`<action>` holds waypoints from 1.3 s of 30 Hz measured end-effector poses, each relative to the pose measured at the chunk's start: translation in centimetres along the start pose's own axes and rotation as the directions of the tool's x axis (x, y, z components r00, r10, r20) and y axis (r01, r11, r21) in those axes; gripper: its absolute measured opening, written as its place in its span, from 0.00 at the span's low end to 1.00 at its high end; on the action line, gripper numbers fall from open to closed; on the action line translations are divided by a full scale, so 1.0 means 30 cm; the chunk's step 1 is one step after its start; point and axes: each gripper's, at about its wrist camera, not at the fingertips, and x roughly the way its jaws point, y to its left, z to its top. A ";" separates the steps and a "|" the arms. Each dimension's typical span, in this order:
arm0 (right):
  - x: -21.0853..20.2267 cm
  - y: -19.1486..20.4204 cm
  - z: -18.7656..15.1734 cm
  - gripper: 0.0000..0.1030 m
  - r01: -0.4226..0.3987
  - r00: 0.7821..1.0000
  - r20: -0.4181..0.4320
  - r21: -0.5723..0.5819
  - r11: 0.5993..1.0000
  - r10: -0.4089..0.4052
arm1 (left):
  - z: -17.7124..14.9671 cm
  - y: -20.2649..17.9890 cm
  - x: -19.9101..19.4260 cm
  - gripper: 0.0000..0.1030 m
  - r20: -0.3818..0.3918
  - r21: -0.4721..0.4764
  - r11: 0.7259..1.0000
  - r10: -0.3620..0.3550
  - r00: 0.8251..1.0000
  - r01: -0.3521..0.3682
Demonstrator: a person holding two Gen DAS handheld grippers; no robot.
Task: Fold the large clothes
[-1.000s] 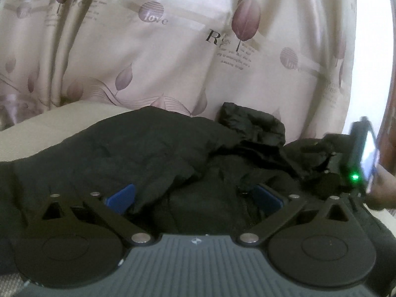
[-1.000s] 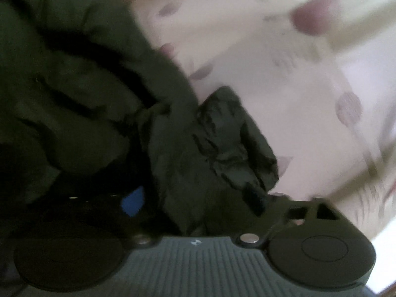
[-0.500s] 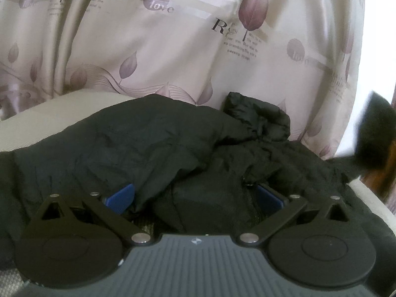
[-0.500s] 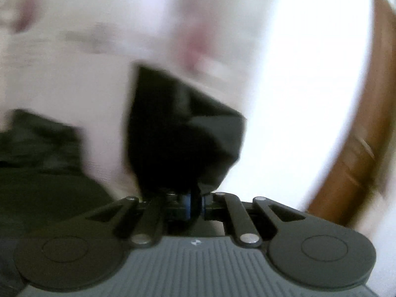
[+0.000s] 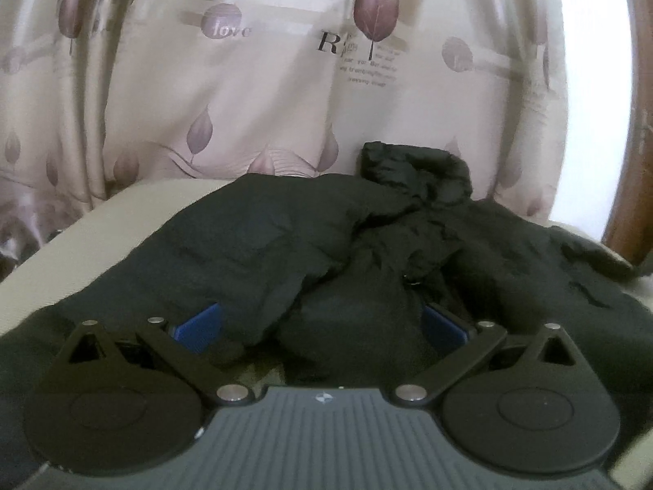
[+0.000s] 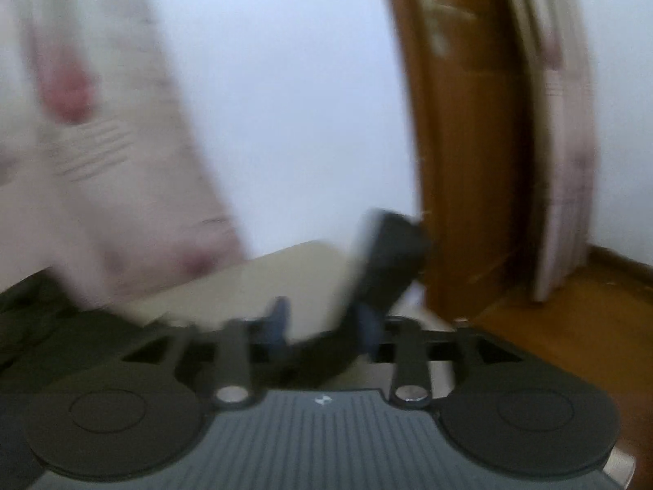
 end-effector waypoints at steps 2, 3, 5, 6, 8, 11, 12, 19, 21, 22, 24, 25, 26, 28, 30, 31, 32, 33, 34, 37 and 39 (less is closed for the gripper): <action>-0.108 0.025 -0.085 0.89 -0.156 0.986 -0.055 0.021 0.987 0.157 | 0.014 0.037 -0.035 1.00 -0.034 -0.046 0.998 -0.041 0.999 0.039; -0.149 0.038 -0.131 0.89 -0.237 0.965 -0.107 0.040 0.971 0.240 | 0.017 0.056 -0.049 1.00 -0.049 -0.079 0.996 -0.056 0.997 0.052; -0.221 0.085 -0.237 0.89 -0.341 0.914 -0.213 0.061 0.938 0.346 | 0.019 0.094 -0.071 1.00 -0.078 -0.155 0.985 -0.082 0.994 0.069; -0.250 0.106 -0.284 0.89 -0.355 0.901 -0.245 0.060 0.933 0.358 | 0.016 0.110 -0.079 1.00 -0.091 -0.188 0.979 -0.102 0.991 0.084; -0.280 0.132 -0.351 0.89 -0.372 0.877 -0.299 0.073 0.925 0.376 | 0.006 0.122 -0.085 1.00 -0.124 -0.223 0.969 -0.139 0.983 0.109; -0.284 0.144 -0.414 0.88 -0.392 0.844 -0.335 0.146 0.908 0.418 | -0.013 0.098 -0.084 1.00 -0.172 -0.203 0.969 -0.180 0.969 0.144; -0.280 0.152 -0.427 0.88 -0.408 0.833 -0.338 0.161 0.899 0.438 | -0.021 0.086 -0.082 0.99 -0.189 -0.198 0.967 -0.195 0.962 0.157; -0.246 0.227 -0.478 0.17 -0.392 0.830 -0.375 0.133 0.910 0.412 | -0.105 0.022 -0.037 0.63 -0.276 -0.263 0.933 -0.317 0.907 0.246; -0.272 0.206 -0.462 0.13 -0.401 0.834 -0.342 0.164 0.901 0.433 | -0.109 0.000 -0.035 0.25 -0.294 -0.222 0.942 -0.312 0.903 0.253; -0.287 0.198 -0.452 0.12 -0.403 0.841 -0.324 0.161 0.901 0.434 | -0.105 -0.002 -0.035 0.23 -0.303 -0.211 0.942 -0.315 0.899 0.259; -0.300 0.180 -0.415 0.10 -0.403 0.852 -0.293 0.161 0.901 0.434 | -0.088 0.011 -0.051 0.15 -0.296 -0.221 0.939 -0.321 0.900 0.262; -0.294 0.180 -0.388 0.10 -0.401 0.857 -0.284 0.157 0.902 0.430 | -0.071 0.024 -0.065 0.15 -0.292 -0.225 0.938 -0.322 0.901 0.263; -0.311 0.170 -0.371 0.10 -0.397 0.862 -0.277 0.151 0.905 0.425 | -0.051 0.039 -0.087 0.13 -0.281 -0.225 0.939 -0.318 0.906 0.260; -0.342 0.150 -0.345 0.10 -0.385 0.872 -0.265 0.148 0.911 0.412 | -0.007 0.067 -0.127 0.13 -0.265 -0.217 0.945 -0.299 0.917 0.245; -0.376 0.128 -0.339 0.10 -0.373 0.875 -0.270 0.153 0.915 0.402 | 0.021 0.109 -0.169 0.13 -0.260 -0.207 0.951 -0.278 0.925 0.228; -0.382 0.119 -0.344 0.10 -0.364 0.875 -0.280 0.159 0.918 0.396 | 0.026 0.129 -0.184 0.13 -0.265 -0.206 0.953 -0.271 0.925 0.221; -0.392 0.104 -0.358 0.10 -0.358 0.870 -0.297 0.165 0.919 0.393 | 0.022 0.142 -0.192 0.13 -0.280 -0.204 0.954 -0.273 0.920 0.221; -0.391 0.100 -0.375 0.10 -0.350 0.868 -0.314 0.164 0.922 0.386 | 0.010 0.146 -0.196 0.14 -0.298 -0.192 0.957 -0.268 0.916 0.217; -0.388 0.094 -0.397 0.10 -0.337 0.865 -0.333 0.168 0.926 0.375 | -0.005 0.142 -0.197 0.14 -0.318 -0.179 0.961 -0.261 0.912 0.213; -0.369 0.064 -0.461 0.10 -0.300 0.857 -0.372 0.205 0.932 0.357 | -0.057 0.139 -0.204 0.16 -0.362 -0.143 0.968 -0.246 0.899 0.207; -0.358 0.052 -0.482 0.10 -0.290 0.854 -0.379 0.224 0.930 0.357 | -0.078 0.145 -0.207 0.20 -0.363 -0.142 0.969 -0.242 0.900 0.203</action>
